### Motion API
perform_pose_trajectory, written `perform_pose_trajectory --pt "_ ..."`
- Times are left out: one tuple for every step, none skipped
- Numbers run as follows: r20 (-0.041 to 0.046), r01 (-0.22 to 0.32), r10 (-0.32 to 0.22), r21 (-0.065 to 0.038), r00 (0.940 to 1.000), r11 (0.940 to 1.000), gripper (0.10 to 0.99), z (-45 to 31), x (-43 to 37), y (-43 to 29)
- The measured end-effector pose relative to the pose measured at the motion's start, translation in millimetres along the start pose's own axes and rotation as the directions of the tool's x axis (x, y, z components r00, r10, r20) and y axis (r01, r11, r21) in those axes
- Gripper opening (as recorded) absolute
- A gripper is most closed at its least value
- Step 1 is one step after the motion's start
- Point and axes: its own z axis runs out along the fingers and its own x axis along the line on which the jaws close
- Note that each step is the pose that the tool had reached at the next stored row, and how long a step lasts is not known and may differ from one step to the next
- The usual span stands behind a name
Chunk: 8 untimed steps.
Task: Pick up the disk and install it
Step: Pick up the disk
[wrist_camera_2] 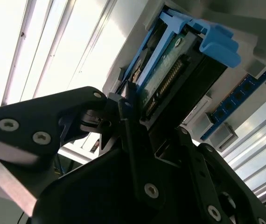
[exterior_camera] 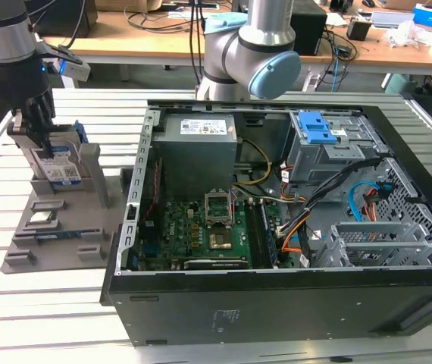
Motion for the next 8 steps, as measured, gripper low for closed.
perform_pose_trajectory --pt "-0.0001 0.0 0.0 0.0 1.0 1.0 0.361 0.2 0.0 0.0" --pt "-0.0001 0.0 0.0 0.0 1.0 1.0 0.361 0.4 0.0 -0.1" --pt "-0.0001 0.0 0.0 0.0 1.0 1.0 0.361 0.6 0.0 -0.1" --pt "0.0 0.0 0.0 0.0 1.0 1.0 0.361 1.0 0.0 -0.2" --pt "0.0 0.0 0.0 0.0 1.0 1.0 0.361 1.1 0.0 -0.2" --pt "-0.0001 0.0 0.0 0.0 1.0 1.0 0.361 1.2 0.0 -0.2" --pt "-0.0001 0.0 0.0 0.0 1.0 1.0 0.361 1.4 0.0 -0.3" --pt "0.0001 0.0 0.0 0.0 1.0 1.0 0.361 1.2 0.0 -0.3"
